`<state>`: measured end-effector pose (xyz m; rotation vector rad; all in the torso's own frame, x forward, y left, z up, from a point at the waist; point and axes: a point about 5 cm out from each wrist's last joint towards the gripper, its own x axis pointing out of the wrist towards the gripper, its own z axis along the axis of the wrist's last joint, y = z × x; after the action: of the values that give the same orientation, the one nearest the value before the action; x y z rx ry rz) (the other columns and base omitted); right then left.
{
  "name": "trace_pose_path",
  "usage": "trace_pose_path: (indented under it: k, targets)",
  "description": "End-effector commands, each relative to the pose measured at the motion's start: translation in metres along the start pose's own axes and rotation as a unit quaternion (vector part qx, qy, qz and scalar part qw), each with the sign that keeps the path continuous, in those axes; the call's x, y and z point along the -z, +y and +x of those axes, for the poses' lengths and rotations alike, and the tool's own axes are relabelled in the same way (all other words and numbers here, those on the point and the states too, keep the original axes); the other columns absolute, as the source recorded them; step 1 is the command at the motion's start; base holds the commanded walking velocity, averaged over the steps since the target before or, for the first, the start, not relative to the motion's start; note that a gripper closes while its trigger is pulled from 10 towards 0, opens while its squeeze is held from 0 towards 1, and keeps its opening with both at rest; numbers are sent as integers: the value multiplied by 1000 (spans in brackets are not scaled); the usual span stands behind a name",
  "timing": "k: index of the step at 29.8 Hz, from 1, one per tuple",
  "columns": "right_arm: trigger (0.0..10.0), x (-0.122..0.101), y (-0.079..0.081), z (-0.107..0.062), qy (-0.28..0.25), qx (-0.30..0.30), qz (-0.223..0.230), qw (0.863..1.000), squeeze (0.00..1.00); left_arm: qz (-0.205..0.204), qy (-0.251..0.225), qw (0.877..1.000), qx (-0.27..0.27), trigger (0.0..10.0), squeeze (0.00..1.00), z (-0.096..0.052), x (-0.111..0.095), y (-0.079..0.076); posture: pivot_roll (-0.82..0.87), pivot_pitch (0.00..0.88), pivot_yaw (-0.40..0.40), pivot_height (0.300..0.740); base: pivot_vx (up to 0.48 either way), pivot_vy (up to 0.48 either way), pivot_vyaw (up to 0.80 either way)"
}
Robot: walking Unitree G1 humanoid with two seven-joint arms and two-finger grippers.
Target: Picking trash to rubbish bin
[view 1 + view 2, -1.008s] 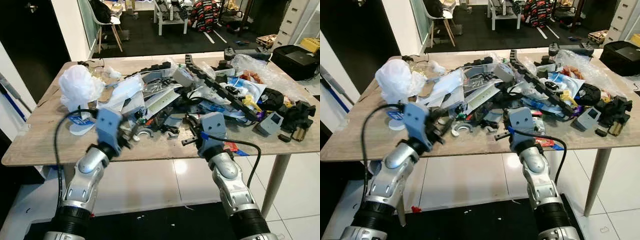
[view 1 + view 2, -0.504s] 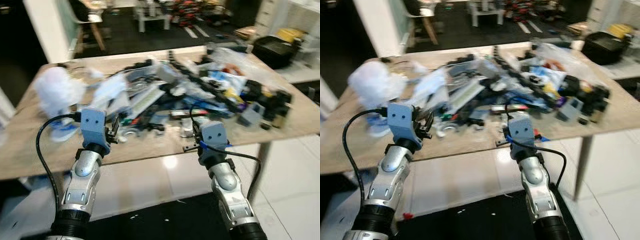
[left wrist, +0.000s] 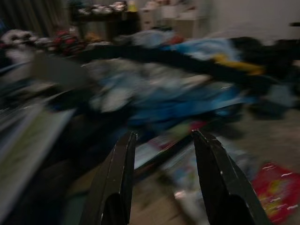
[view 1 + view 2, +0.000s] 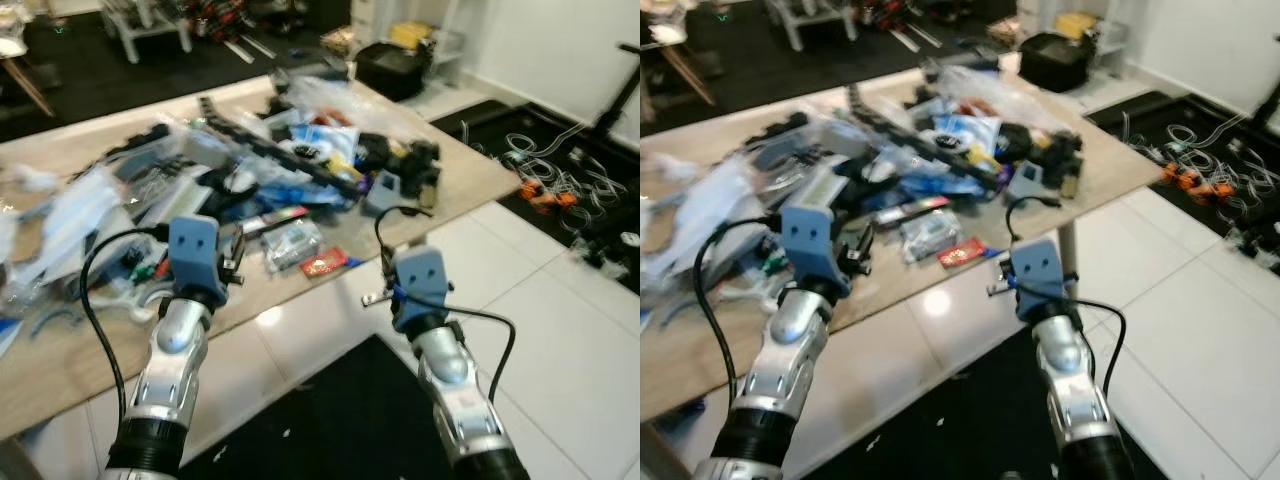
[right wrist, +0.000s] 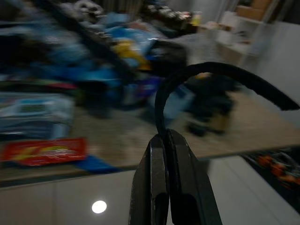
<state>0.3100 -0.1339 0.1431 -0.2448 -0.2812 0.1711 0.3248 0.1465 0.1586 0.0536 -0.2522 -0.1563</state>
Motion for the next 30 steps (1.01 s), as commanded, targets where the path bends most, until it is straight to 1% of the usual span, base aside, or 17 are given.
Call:
trace_pose_path:
  k: [1,16,27,30]
  targets:
    - [10000,3,-1,-3,9,2,1,1000,0,0,6,1000,0,10000,0,-1,3,-1,-55,93,33,740,0,0,-800]
    - [10000,10,0,-5,26,2,0,1000,0,2,6,1000,3,10000,0,2,3,-2,-53,80,30,740,0,0,-800]
    - [10000,11,1,-5,28,1,1,1000,0,4,5,1000,7,10000,0,3,2,-2,-51,75,30,740,0,0,-800]
    - [10000,11,2,-5,29,0,1,1000,0,3,3,1000,10,10000,0,3,2,-3,-51,62,32,740,0,0,-800]
